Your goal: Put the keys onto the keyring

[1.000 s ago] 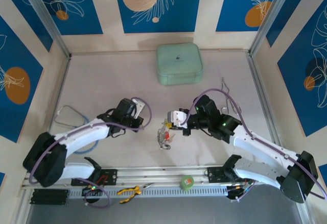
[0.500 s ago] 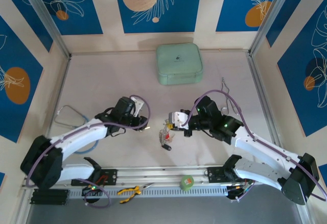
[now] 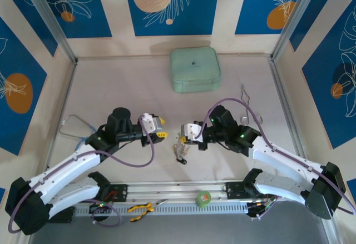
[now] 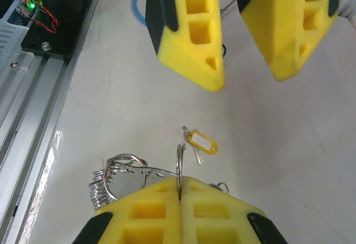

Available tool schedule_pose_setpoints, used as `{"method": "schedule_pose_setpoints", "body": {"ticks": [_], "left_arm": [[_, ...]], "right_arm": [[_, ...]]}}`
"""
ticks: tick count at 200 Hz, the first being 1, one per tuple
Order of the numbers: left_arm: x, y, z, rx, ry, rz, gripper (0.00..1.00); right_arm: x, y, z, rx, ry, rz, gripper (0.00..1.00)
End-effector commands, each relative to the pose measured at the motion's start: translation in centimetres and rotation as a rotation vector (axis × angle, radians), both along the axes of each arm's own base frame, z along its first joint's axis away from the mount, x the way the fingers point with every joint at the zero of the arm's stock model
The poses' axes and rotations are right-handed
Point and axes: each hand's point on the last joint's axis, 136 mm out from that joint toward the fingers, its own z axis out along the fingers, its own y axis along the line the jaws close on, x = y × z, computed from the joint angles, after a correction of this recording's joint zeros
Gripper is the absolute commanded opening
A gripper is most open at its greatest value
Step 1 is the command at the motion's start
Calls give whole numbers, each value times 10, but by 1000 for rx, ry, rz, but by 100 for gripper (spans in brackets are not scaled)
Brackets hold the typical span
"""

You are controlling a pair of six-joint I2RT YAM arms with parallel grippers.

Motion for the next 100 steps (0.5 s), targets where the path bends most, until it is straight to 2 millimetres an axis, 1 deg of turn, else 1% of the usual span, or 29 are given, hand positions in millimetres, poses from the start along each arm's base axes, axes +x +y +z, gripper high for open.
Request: {"method": "schedule_pose_setpoints", "body": {"ticks": [1, 38, 65, 100], "left_arm": [[-17, -16, 11, -22, -114, -157, 46], [-24, -26, 8, -16, -131, -228, 44], [-24, -29, 7, -2, -129, -237, 37], [-25, -30, 6, -5, -123, -245, 36]], "right_arm": [[-1, 6, 13, 16, -25, 18, 0], [0, 9, 13, 5, -28, 14, 0], [0, 11, 14, -1, -24, 16, 0], [0, 15, 17, 12, -20, 20, 0]]}}
